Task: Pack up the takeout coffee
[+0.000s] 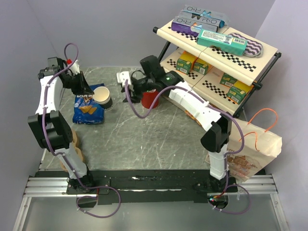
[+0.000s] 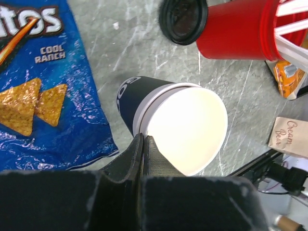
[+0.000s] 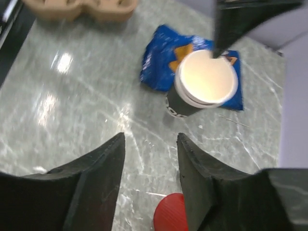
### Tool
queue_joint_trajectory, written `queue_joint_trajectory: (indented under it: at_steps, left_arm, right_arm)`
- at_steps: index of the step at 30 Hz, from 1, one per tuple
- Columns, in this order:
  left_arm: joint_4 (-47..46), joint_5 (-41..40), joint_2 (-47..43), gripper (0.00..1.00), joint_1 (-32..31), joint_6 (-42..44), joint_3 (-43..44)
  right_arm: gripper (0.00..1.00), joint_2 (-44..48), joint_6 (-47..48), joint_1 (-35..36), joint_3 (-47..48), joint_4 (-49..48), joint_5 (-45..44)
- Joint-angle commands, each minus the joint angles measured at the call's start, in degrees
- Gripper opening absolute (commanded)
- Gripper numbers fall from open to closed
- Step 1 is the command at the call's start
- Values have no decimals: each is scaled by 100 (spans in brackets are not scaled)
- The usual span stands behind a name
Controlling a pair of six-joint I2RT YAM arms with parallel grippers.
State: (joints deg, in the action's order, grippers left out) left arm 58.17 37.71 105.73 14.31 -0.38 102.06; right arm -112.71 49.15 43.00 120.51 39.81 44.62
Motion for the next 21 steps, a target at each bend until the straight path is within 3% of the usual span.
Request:
queue_joint_trajectory:
  at_steps: [1,8,21]
  left_arm:
    - [36,-10,-509,1,-173,153,-177]
    - [256,-194,-870,1,-472,363,-642]
    - [335,-678,-1617,1,-1184,592,-1355]
  right_arm:
    - [53,-147,1517,375,290,1160,-102]
    - [51,380,1660,858,-1063,397,-577]
    - [52,522,1563,1175,-1381,-202,-972]
